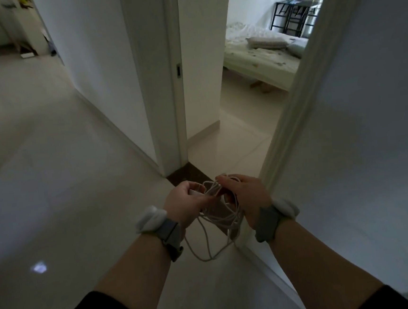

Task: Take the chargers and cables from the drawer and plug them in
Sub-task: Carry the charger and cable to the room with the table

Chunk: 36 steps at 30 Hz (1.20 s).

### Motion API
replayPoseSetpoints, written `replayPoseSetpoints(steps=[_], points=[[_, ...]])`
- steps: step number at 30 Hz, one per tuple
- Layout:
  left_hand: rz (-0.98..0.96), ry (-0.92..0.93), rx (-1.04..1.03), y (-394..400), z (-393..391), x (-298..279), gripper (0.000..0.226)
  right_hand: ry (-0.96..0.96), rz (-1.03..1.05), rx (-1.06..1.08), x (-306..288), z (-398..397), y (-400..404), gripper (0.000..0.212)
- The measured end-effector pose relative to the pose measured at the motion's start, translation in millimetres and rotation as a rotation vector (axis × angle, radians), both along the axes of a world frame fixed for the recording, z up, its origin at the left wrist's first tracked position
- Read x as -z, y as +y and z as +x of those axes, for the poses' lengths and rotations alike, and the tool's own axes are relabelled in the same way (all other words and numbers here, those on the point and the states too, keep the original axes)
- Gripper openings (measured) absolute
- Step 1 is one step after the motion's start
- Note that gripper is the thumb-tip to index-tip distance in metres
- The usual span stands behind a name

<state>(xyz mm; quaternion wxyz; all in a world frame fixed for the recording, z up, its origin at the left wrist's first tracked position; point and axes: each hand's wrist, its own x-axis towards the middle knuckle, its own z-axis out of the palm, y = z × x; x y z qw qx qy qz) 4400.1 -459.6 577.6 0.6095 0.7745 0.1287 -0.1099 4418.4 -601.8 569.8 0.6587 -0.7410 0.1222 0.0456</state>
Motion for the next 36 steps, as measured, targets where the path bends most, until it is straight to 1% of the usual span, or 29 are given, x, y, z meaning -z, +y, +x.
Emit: replayPoseSetpoints(steps=[4, 7, 10, 14, 17, 18, 20, 25, 28, 36], points=[[-0.004, 0.010, 0.032, 17, 77, 5, 0.035, 0.057, 0.017, 0.036, 5, 73, 17, 0.026], [0.003, 0.028, 0.072, 39, 160, 6, 0.030, 0.094, 0.037, 0.057, 3, 146, 36, 0.024], [0.006, 0.030, 0.115, 54, 219, 2, 0.030, 0.101, 0.049, 0.078, -2, 195, 48, 0.025], [-0.001, 0.035, 0.172, 65, 292, 3, 0.027, 0.099, 0.035, 0.123, -8, 255, 60, 0.018], [0.020, 0.038, 0.233, 63, 337, 4, 0.027, 0.080, 0.024, 0.136, -7, 294, 59, 0.011], [0.032, 0.029, 0.232, 63, 341, 4, 0.027, 0.080, 0.018, 0.124, -7, 298, 58, 0.010], [0.025, 0.024, 0.242, 60, 371, 4, 0.026, 0.078, 0.033, 0.116, -6, 327, 56, 0.011], [0.027, -0.009, 0.280, 35, 476, 3, 0.030, 0.061, 0.069, 0.138, 2, 433, 32, 0.020], [0.028, -0.018, 0.277, 16, 532, 0, 0.031, 0.063, 0.068, 0.135, 1, 489, 13, 0.018], [0.032, -0.032, 0.312, -41, 654, -8, 0.028, 0.073, 0.085, 0.160, -7, 602, -43, 0.023]])
